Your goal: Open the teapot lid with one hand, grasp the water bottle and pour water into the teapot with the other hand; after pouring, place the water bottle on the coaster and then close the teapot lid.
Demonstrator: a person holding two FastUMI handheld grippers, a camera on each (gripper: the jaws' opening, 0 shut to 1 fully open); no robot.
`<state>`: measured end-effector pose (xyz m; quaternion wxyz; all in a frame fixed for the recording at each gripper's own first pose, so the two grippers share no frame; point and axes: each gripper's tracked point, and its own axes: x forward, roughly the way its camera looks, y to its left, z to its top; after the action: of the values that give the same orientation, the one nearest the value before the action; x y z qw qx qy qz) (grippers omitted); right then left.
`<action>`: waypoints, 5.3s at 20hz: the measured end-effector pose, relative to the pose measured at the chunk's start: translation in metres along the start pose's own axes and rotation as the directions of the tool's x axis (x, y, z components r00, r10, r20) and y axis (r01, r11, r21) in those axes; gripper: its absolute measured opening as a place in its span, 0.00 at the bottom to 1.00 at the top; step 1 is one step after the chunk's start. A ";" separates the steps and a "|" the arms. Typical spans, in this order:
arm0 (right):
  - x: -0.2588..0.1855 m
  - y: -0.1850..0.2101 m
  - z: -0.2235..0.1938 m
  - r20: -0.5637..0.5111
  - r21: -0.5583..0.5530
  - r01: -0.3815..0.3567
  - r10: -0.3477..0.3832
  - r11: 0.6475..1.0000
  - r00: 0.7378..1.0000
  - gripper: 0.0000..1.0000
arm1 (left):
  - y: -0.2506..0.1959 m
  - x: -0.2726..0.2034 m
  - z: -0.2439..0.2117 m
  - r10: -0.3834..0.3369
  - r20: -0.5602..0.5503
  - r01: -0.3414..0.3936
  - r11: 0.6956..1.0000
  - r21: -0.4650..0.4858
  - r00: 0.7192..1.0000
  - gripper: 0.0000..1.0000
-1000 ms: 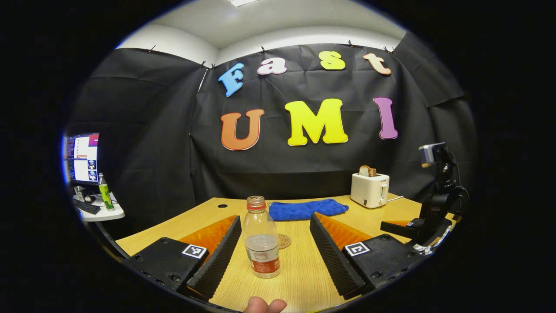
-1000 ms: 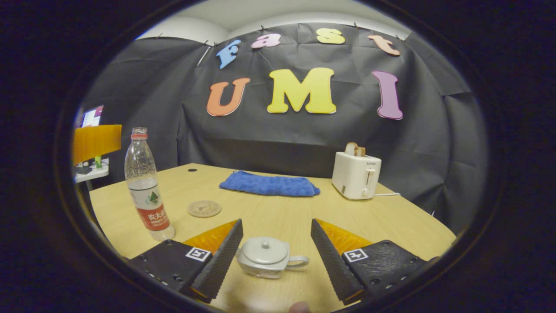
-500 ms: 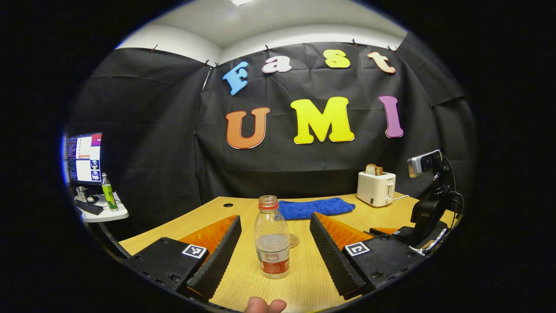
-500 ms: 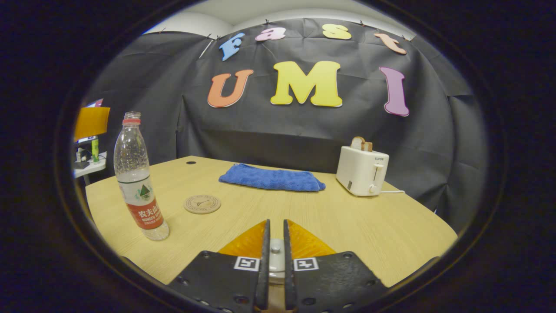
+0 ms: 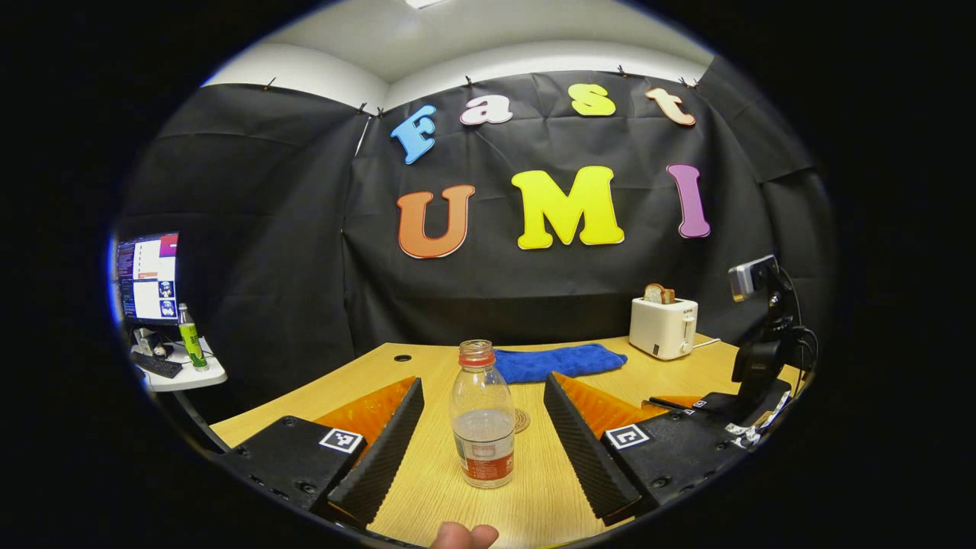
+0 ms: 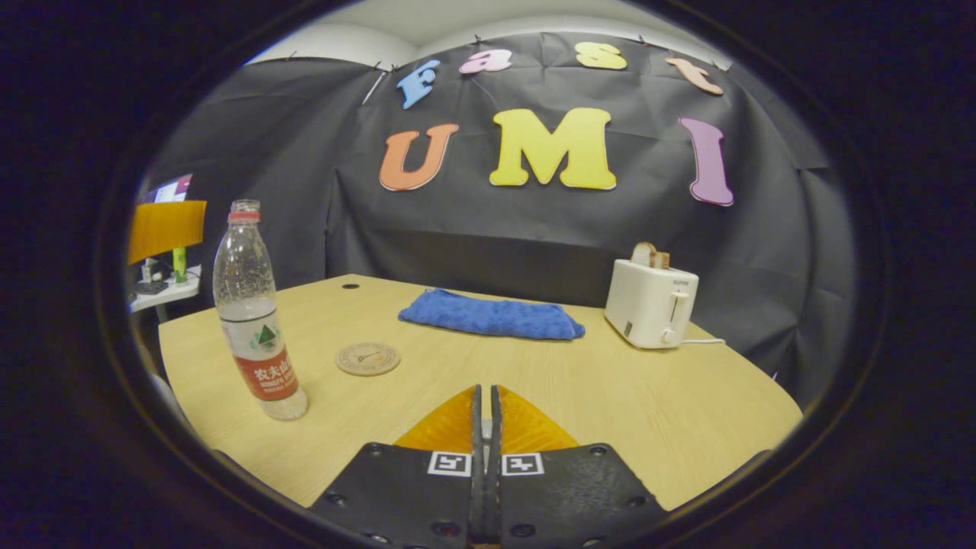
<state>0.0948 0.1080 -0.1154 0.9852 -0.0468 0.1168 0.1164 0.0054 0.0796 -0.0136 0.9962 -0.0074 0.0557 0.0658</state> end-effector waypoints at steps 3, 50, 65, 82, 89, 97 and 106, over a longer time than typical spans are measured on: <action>-0.006 -0.002 0.017 0.031 0.009 -0.010 0.010 1.000 0.999 0.00 | 0.002 -0.002 -0.001 0.001 -0.003 -0.001 1.000 -0.007 1.000 0.99; -0.068 -0.018 0.017 0.034 0.051 -0.121 0.119 0.991 0.992 0.02 | 0.011 0.058 -0.115 0.019 -0.229 -0.021 1.000 -0.006 0.973 0.78; -0.074 -0.056 0.017 0.042 0.084 -0.115 0.112 0.990 0.993 0.02 | 0.036 0.041 -0.040 0.092 -0.095 -0.031 0.860 0.509 0.991 0.75; -0.079 -0.097 -0.004 0.025 0.125 -0.071 0.069 0.990 0.997 0.02 | -0.009 0.048 -0.046 0.003 -0.044 0.041 0.340 0.939 0.999 0.74; -0.084 -0.110 -0.007 0.028 0.137 -0.050 0.046 0.989 0.999 0.02 | -0.047 0.033 -0.062 -0.069 -0.068 0.075 0.107 0.991 0.995 0.74; -0.086 -0.115 -0.012 0.031 0.157 -0.052 0.048 0.986 0.998 0.02 | -0.066 0.042 -0.067 -0.089 -0.090 0.086 -0.048 0.995 0.992 0.74; -0.086 -0.119 -0.016 0.033 0.174 -0.057 0.052 0.983 0.998 0.02 | -0.074 0.049 -0.066 -0.083 -0.082 0.065 -0.190 0.980 0.993 0.74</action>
<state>0.0384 -0.0283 -0.1023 0.9835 0.0448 0.1138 0.1330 0.0560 0.0115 -0.0841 0.6439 0.7586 0.0800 -0.0588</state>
